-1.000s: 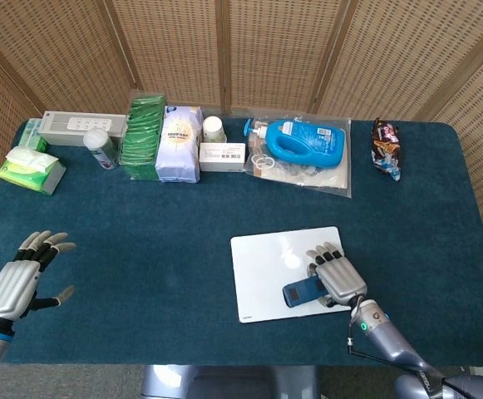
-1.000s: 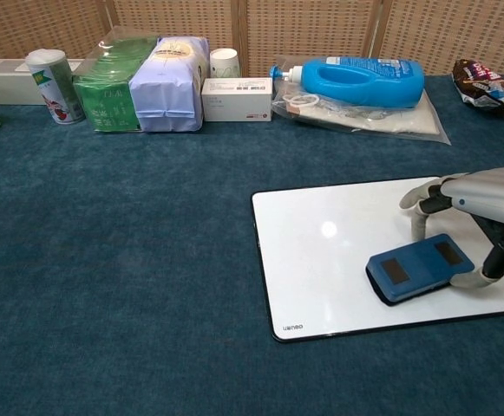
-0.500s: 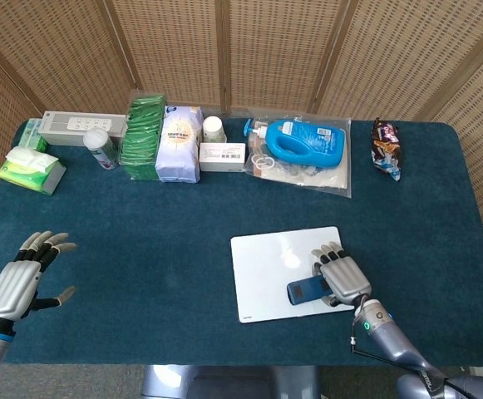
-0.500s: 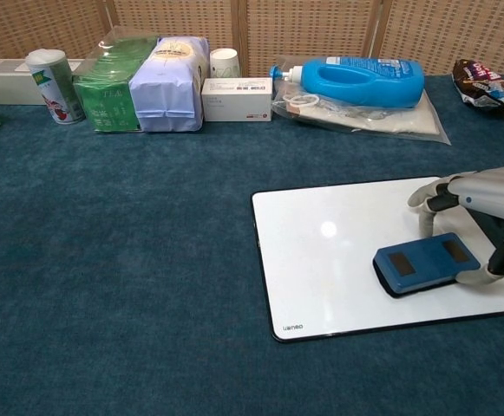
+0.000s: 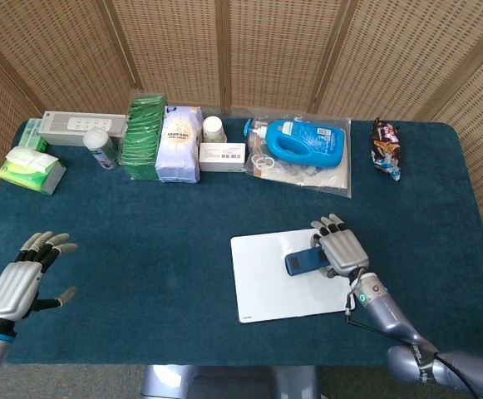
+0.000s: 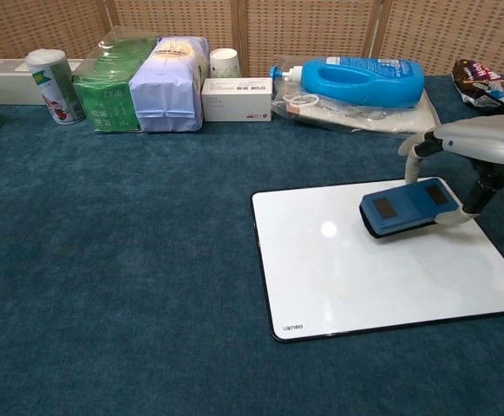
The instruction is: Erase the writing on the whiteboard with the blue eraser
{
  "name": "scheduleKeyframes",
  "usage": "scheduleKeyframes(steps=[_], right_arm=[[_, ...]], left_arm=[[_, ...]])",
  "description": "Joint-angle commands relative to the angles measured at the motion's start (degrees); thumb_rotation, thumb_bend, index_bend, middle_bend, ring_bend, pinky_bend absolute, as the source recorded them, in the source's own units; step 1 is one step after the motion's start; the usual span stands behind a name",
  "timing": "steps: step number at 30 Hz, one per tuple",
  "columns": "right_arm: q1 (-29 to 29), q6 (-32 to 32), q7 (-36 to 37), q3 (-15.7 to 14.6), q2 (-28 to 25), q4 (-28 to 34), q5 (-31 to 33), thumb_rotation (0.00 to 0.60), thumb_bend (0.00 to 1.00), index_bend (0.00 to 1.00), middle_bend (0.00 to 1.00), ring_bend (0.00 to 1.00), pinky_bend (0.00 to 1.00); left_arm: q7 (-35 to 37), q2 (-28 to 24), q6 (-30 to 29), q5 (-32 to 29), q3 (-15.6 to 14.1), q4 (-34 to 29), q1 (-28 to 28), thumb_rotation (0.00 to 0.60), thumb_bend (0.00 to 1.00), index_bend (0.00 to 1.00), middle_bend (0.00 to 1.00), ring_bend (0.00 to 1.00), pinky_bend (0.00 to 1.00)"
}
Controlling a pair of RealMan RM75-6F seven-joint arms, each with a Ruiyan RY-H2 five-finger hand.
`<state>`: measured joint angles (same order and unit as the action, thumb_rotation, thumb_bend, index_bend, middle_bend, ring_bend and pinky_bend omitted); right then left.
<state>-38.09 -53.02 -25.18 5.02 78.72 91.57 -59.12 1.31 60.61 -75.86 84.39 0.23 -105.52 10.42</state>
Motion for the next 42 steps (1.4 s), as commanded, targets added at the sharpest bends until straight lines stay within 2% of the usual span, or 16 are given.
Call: scheduleKeyframes(steps=[1,12,20,33,42], right_arm=[[0.17,-0.50,0.42,-0.01,-0.32,1.48,-0.29,0.600,0.24,0.62,0.14,0.00,0.00],[0.60,-1.03,-1.56,-2.54,-0.55,8.57,-2.03,0.600,0.24,0.61,0.14,0.00,0.00],[1.65,-4.34,-2.12,-2.54,-2.79,11.64,-3.90,0.600,0.25,0.61,0.14,0.00,0.00],[4.57,-8.50,1.05,-0.64,-6.50,8.83,-1.50,0.600,0.26,0.61,0.14,0.00,0.00],[5.94,-8.46,4.43,0.84,-6.87,3.15,1.20,0.600,0.26,0.61,0.14,0.00,0.00]], left_arm=[[-0.22,0.12,0.10,-0.03,0.02,-0.19,0.09,0.600,0.32,0.22,0.15,0.02,0.00],[-0.75,0.40,0.56,-0.49,0.13,-0.36,0.39,0.600,0.32,0.22,0.15,0.02,0.00],[-0.61,0.41,0.50,-1.07,0.07,-0.11,0.14,0.600,0.32,0.22,0.15,0.02,0.00],[-2.25,1.26,0.85,-0.49,-0.06,-1.09,0.58,0.600,0.32,0.22,0.15,0.02,0.00],[-1.20,0.16,-0.55,0.11,-0.38,-1.23,-0.30,0.600,0.32,0.22,0.15,0.02,0.00]])
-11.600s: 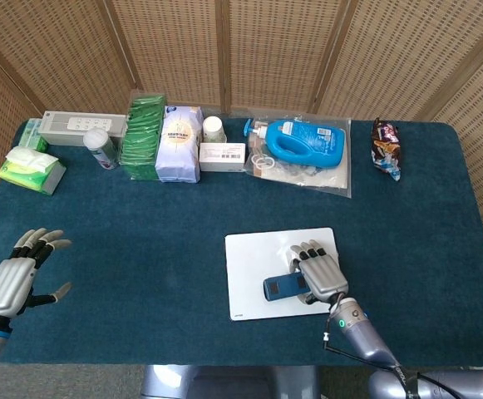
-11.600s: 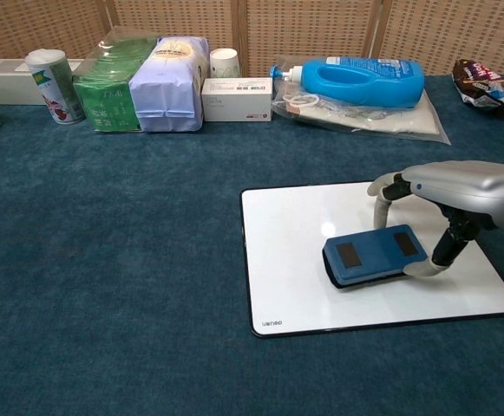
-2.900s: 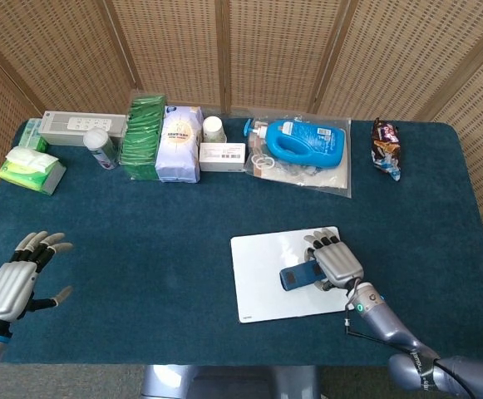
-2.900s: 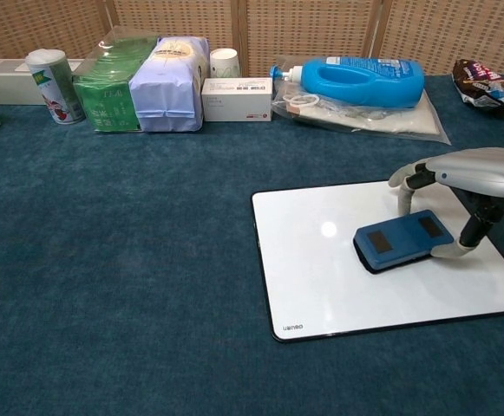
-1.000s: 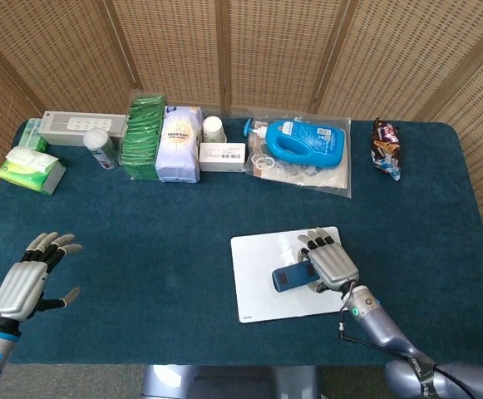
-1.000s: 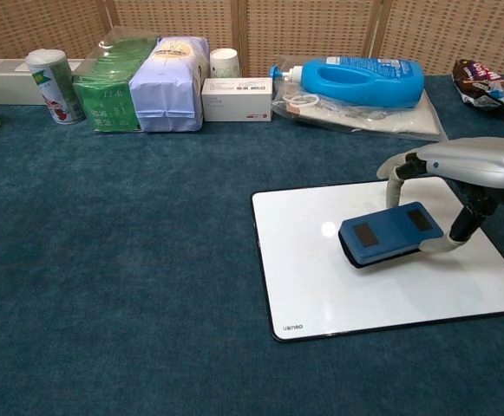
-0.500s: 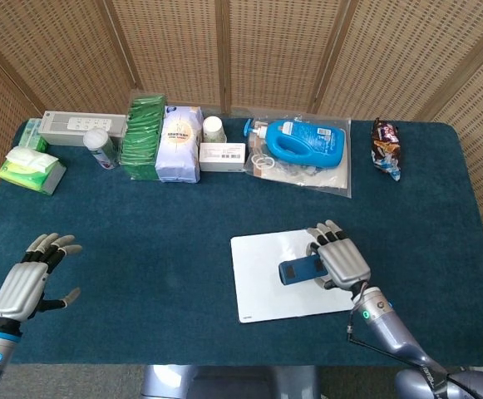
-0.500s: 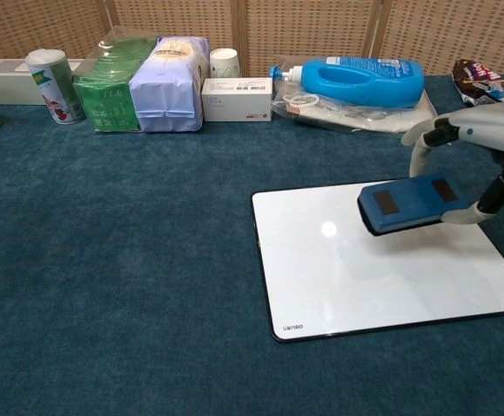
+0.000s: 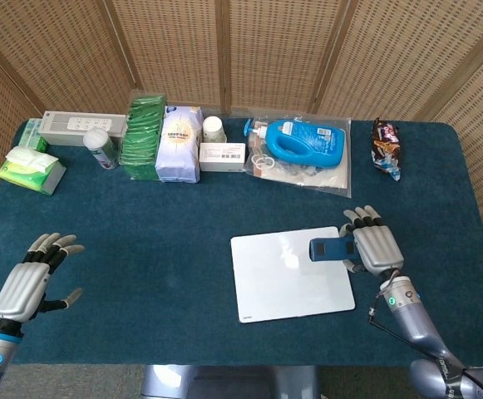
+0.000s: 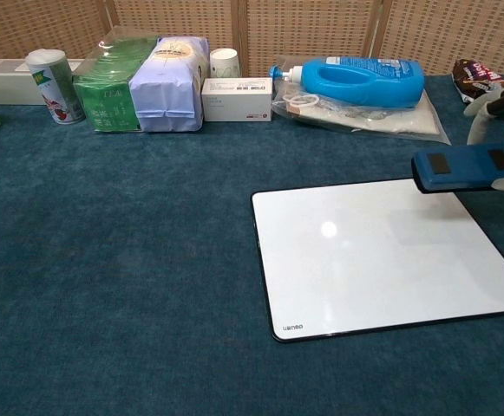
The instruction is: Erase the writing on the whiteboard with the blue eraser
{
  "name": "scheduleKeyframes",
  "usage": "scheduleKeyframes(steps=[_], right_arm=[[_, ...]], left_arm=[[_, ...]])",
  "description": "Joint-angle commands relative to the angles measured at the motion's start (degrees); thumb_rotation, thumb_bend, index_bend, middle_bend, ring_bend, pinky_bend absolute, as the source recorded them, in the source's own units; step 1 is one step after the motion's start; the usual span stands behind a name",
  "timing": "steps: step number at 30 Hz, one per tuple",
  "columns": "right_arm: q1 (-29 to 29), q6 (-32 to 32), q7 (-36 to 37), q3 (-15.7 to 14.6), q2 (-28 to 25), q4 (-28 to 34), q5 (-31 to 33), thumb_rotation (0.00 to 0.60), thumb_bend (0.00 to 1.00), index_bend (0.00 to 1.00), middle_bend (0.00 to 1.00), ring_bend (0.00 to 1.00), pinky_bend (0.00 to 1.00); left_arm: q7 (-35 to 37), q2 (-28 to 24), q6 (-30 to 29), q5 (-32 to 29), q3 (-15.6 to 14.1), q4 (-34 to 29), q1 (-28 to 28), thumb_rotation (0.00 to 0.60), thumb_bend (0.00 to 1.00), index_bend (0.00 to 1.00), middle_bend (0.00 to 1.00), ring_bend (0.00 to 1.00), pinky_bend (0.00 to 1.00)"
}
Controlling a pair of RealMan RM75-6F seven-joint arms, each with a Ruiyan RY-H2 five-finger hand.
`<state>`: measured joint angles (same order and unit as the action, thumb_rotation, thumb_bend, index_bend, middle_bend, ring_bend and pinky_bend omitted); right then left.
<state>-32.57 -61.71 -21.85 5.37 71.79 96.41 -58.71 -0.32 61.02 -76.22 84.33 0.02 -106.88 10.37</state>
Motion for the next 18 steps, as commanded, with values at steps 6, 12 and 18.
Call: scheduleKeyframes(steps=[6,12,18], right_arm=[[0.60,1.37,2.25,1.08,0.68,-4.75,1.86,0.600,0.26,0.61,0.14,0.00,0.00],[0.60,2.40,3.07,1.74,1.43,-7.41,3.00,0.600,0.26,0.59,0.14,0.00,0.00],[0.53,3.67,3.58,1.97,2.19,-9.12,3.62,0.600,0.25,0.56,0.12,0.00,0.00]], left_arm=[[1.74,-0.27,-0.31,0.02,-0.50,1.21,-0.72,0.600,0.32,0.22,0.15,0.02,0.00],[2.51,-0.27,-0.03,-0.11,-0.45,1.97,-0.67,0.600,0.32,0.22,0.15,0.02,0.00],[2.70,-0.10,0.70,-0.54,-0.31,2.39,-0.36,0.600,0.32,0.22,0.15,0.02,0.00]])
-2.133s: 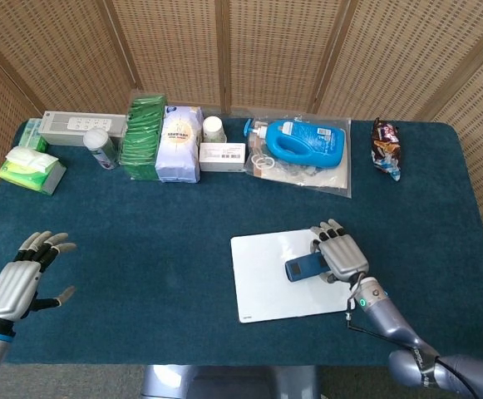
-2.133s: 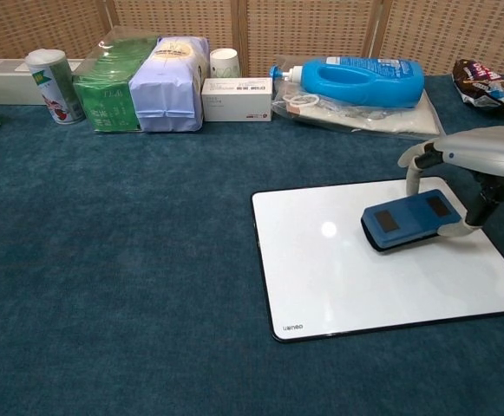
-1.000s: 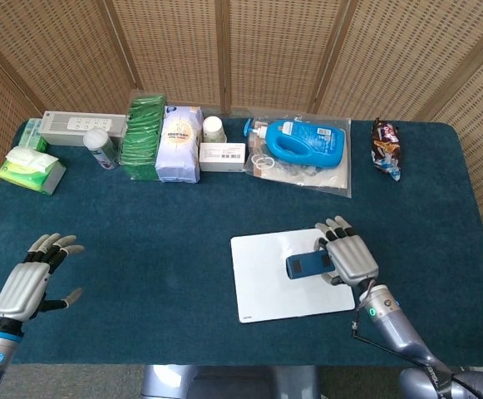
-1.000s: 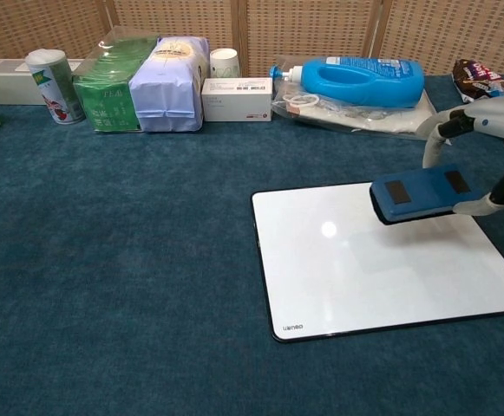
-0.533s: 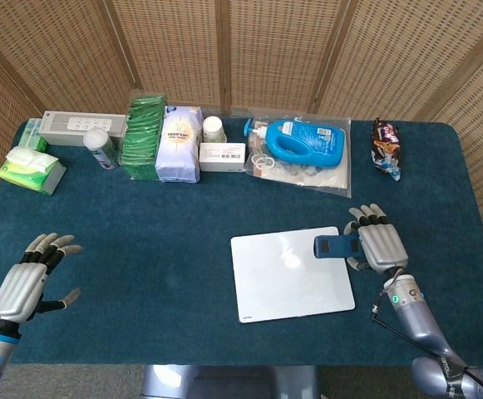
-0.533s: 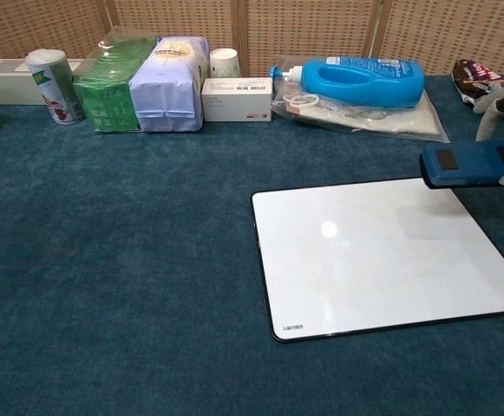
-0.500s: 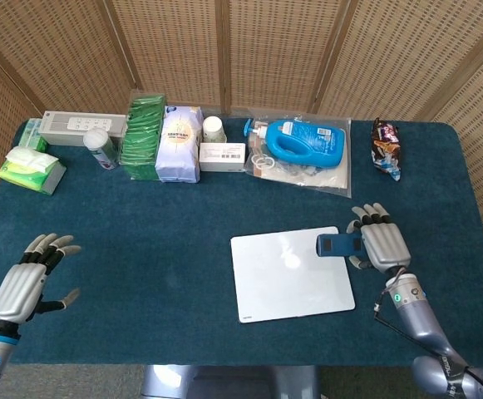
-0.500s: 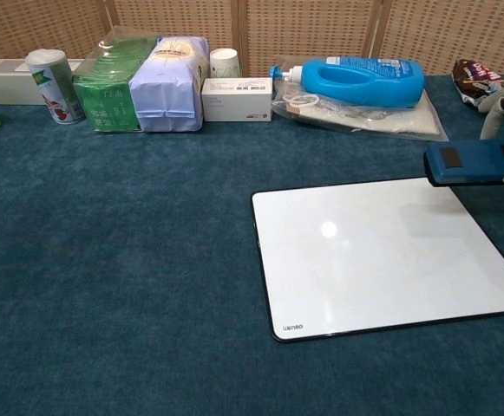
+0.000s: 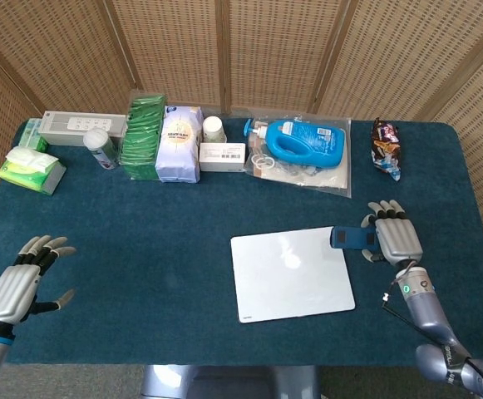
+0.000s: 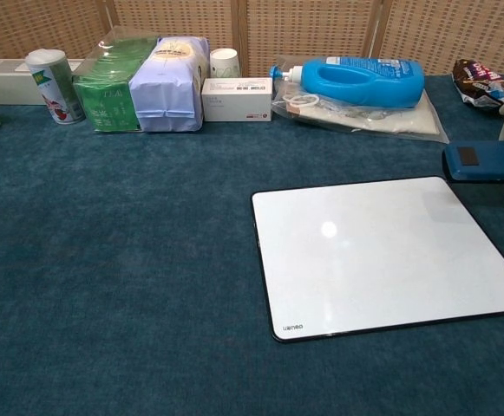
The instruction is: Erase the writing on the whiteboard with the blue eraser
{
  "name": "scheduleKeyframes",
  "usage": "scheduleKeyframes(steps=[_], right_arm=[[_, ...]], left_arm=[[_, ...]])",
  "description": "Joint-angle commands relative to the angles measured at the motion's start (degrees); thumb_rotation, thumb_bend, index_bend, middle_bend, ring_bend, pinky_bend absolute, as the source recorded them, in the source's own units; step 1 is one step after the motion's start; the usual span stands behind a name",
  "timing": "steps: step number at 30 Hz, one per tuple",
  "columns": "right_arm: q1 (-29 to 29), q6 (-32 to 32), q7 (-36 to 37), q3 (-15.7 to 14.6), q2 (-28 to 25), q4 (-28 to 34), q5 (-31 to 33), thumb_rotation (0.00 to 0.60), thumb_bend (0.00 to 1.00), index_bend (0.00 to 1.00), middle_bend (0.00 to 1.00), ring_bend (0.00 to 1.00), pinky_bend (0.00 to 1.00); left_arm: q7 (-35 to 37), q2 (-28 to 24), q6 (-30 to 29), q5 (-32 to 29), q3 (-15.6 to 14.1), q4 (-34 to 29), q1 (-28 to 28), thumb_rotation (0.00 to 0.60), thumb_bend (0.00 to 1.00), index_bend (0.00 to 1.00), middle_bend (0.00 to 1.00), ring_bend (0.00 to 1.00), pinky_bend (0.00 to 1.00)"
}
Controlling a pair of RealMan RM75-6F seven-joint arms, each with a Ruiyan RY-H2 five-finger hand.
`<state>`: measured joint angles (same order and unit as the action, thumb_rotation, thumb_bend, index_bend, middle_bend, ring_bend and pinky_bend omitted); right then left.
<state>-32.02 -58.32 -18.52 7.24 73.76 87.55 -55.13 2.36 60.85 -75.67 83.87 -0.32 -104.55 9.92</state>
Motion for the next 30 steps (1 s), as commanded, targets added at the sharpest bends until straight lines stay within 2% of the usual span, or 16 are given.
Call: scheduleKeyframes(steps=[1,5,7,9,14,17,23,30], right_arm=[[-0.06,0.47,0.30,0.09,0.34,-0.45,0.01,0.600,0.24,0.56,0.12,0.00,0.00],[-0.32,1.34,0.12,-0.11,1.01,-0.87,-0.16,0.600,0.24,0.58,0.12,0.00,0.00],[-0.67,1.92,-0.54,-0.10,1.39,-1.17,0.37,0.600,0.24,0.55,0.11,0.00,0.00],[-0.92,2.30,-1.18,-0.03,1.42,-1.23,0.99,0.600,0.24,0.48,0.10,0.00,0.00],[-1.20,2.56,-2.64,-0.23,0.86,-0.94,1.49,0.600,0.24,0.11,0.05,0.00,0.00],[-0.84,1.97,-2.37,-0.13,0.26,-0.32,1.28,0.600,0.24,0.01,0.03,0.00,0.00],[0.31,-0.03,-0.69,0.30,-0.97,1.69,-0.24,0.600,0.24,0.00,0.01,0.00,0.00],[3.84,-7.91,3.26,0.89,-1.76,4.31,-6.24,0.600,0.26,0.03,0.02,0.00,0.00]], left_arm=[[-0.01,0.13,0.24,-0.19,0.07,0.11,0.13,0.600,0.32,0.22,0.15,0.02,0.00],[-0.21,0.44,0.69,-0.52,0.19,0.26,0.36,0.600,0.32,0.22,0.15,0.02,0.00],[-0.39,0.53,0.96,-0.70,0.25,0.24,0.50,0.600,0.32,0.22,0.15,0.02,0.00],[-0.40,0.52,0.98,-0.75,0.32,0.21,0.55,0.600,0.32,0.22,0.15,0.02,0.00],[-0.24,0.35,0.86,-0.92,0.48,0.37,0.54,0.600,0.32,0.22,0.15,0.02,0.00],[-0.12,0.39,0.98,-0.91,0.49,0.44,0.61,0.600,0.32,0.22,0.15,0.02,0.00],[-0.42,0.49,1.05,-0.91,0.68,0.23,0.82,0.600,0.32,0.22,0.15,0.02,0.00],[-1.52,0.43,0.60,-1.17,0.73,-0.47,0.62,0.600,0.32,0.22,0.15,0.02,0.00]])
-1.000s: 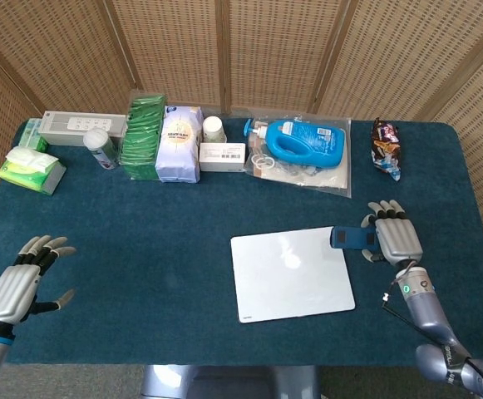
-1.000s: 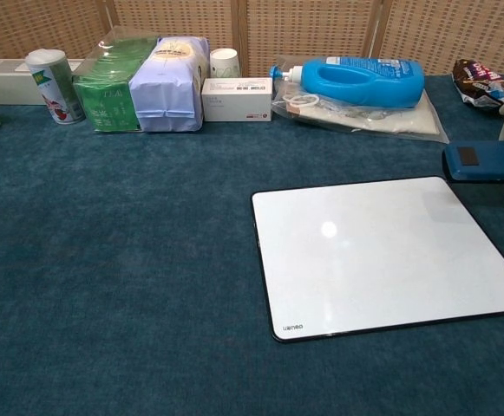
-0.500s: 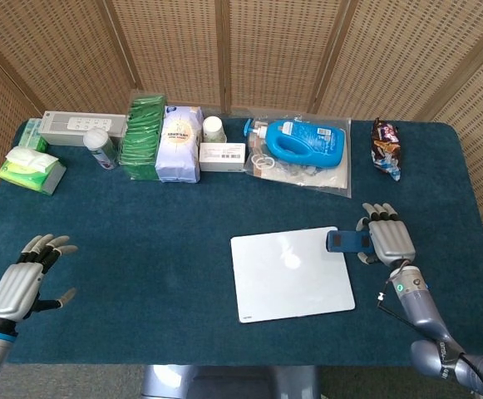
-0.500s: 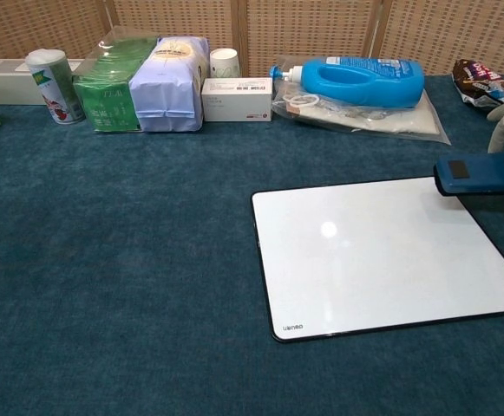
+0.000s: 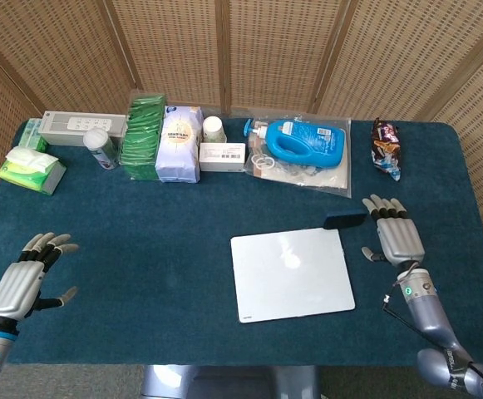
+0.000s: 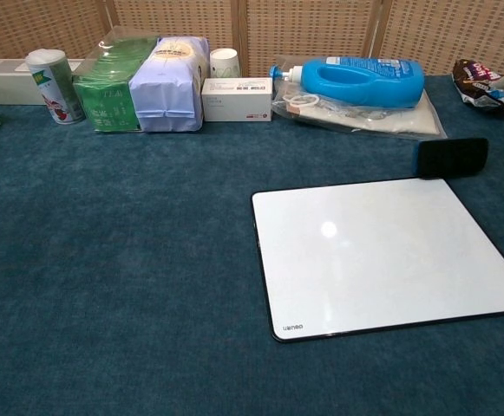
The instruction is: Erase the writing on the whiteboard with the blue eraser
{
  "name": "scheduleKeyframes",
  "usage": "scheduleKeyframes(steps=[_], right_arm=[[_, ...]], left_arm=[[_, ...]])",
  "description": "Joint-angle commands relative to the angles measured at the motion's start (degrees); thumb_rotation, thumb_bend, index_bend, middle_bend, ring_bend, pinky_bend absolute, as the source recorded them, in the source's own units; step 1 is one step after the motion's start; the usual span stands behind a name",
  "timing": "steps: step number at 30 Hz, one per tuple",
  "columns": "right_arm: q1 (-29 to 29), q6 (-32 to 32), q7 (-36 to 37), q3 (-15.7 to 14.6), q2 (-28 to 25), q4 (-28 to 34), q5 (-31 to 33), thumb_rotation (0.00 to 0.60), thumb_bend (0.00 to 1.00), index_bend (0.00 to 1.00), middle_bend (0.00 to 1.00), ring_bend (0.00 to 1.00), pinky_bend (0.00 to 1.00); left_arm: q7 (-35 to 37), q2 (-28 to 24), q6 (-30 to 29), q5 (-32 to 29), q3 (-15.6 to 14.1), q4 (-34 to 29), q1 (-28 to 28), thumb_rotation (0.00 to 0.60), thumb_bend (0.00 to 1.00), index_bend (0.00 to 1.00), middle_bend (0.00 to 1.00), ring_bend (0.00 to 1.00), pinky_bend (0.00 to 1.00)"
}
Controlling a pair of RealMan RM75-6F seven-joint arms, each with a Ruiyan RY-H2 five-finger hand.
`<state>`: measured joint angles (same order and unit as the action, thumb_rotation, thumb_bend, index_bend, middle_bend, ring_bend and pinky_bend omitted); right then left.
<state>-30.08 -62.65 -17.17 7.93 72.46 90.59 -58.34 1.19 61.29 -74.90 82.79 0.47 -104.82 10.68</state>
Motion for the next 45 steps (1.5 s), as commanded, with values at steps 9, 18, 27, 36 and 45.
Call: scheduleKeyframes(steps=[9,18,27,36,45], right_arm=[[7.97,-14.18,3.61,-1.51,-2.42,2.71,-11.19,0.600,0.27,0.15,0.07,0.00,0.00],[12.97,-19.78,3.29,-3.86,-3.84,2.82,-15.08,0.600,0.28,0.25,0.10,0.00,0.00],[17.97,-23.93,0.18,-5.03,-4.76,3.94,-14.67,0.600,0.28,0.27,0.10,0.00,0.00],[21.36,-26.44,0.67,-5.99,-4.65,3.54,-15.54,0.600,0.28,0.29,0.10,0.00,0.00],[23.48,-26.53,1.31,-6.29,-3.99,3.62,-16.32,0.600,0.28,0.29,0.10,0.00,0.00]], left_arm=[[-2.98,0.35,-3.65,-0.11,-0.58,0.44,-2.36,0.600,0.32,0.23,0.16,0.02,0.00],[-2.78,0.04,-6.67,0.59,-1.39,1.16,-4.73,0.600,0.32,0.24,0.16,0.02,0.00],[-0.90,0.89,-9.90,2.20,-2.32,3.92,-7.33,0.600,0.32,0.24,0.16,0.02,0.00],[0.72,1.37,-11.83,3.22,-2.58,5.14,-8.79,0.600,0.32,0.24,0.16,0.02,0.00],[0.08,3.23,-18.57,8.54,-1.27,6.50,-10.25,0.600,0.32,0.24,0.16,0.02,0.00]])
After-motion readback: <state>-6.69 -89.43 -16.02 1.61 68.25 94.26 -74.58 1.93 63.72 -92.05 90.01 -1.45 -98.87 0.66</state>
